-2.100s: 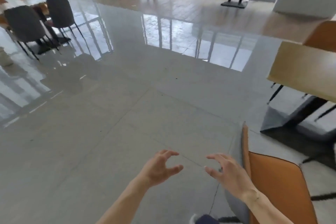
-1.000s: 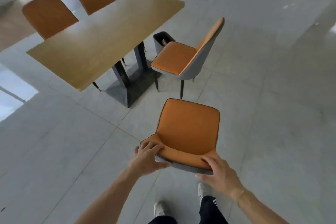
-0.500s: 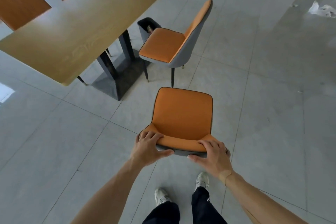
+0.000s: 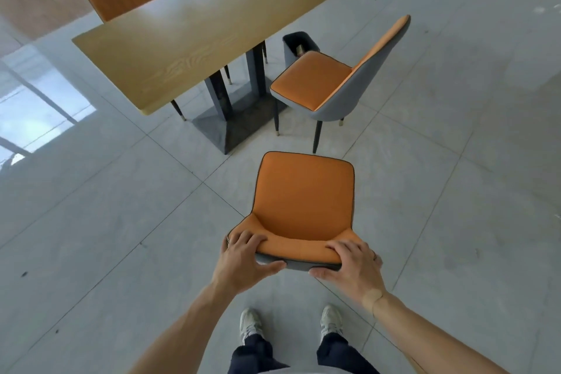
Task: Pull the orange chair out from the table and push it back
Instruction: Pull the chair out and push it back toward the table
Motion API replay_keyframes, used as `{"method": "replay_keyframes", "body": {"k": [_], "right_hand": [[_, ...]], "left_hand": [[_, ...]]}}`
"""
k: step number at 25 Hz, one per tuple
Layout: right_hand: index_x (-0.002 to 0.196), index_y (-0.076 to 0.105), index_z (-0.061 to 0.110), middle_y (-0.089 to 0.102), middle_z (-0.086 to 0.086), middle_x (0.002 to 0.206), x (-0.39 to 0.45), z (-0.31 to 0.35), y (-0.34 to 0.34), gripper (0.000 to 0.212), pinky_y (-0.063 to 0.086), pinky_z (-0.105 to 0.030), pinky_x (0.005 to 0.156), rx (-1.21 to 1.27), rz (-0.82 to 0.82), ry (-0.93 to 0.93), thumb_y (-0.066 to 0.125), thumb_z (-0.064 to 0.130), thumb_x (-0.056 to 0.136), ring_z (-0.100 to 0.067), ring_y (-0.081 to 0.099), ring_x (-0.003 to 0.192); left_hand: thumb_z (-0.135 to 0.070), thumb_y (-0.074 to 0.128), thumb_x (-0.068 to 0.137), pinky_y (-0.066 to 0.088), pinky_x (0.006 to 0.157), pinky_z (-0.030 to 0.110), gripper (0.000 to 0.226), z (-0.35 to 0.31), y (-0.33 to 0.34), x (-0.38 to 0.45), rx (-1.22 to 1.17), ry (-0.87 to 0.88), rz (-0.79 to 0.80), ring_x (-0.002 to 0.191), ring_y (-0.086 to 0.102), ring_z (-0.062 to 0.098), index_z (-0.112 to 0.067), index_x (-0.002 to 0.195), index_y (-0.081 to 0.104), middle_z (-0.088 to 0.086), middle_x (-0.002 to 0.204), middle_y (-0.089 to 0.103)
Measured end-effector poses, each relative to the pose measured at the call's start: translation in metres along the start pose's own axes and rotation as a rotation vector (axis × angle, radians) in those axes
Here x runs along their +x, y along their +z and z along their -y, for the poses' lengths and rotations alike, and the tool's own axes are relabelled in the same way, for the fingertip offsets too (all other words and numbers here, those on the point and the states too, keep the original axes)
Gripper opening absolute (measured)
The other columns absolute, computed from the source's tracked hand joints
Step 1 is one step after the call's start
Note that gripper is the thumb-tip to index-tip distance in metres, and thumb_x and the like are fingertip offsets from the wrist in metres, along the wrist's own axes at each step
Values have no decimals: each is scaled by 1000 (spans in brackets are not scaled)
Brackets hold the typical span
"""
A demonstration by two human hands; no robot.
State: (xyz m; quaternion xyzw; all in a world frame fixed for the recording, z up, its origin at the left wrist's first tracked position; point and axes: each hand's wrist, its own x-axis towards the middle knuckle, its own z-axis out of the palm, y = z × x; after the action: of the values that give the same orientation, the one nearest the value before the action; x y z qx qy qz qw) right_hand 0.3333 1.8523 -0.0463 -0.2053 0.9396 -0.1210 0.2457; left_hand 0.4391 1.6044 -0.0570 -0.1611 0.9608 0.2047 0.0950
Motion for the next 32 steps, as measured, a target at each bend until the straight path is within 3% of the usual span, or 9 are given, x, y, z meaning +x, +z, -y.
{"method": "replay_keyframes", "body": {"k": [9,16,24,32], "right_hand": [[121,49,48,52,18,128,82,-47,-57,94,33,-48,94,-130,137,-320,29,104,49,-18,37,122],[121,49,49,54,19,127,139,-48,-85,93,35,-43,89,-204,169,-423,28,105,49,-15,40,118],[128,47,47,53,16,132,224,-30,-128,101,39,-45,96,-303,241,-462,29,104,47,-16,41,121],[128,49,45,53,14,133,309,-12,-163,90,38,-45,102,-305,248,-537,42,95,55,-16,42,124]], "left_hand": [[-94,37,65,26,113,46,84,-70,22,1,-119,-331,-84,131,35,19,-36,125,52,-13,129,52],[-98,30,62,30,109,46,88,-83,23,34,-138,-412,-123,126,35,19,-37,122,50,-13,129,49],[-99,26,62,33,103,46,88,-81,7,106,-133,-468,-171,121,37,17,-38,120,51,-16,124,49],[-97,27,63,35,104,48,86,-87,-15,180,-156,-600,-155,121,38,16,-38,122,50,-14,125,50]]}}
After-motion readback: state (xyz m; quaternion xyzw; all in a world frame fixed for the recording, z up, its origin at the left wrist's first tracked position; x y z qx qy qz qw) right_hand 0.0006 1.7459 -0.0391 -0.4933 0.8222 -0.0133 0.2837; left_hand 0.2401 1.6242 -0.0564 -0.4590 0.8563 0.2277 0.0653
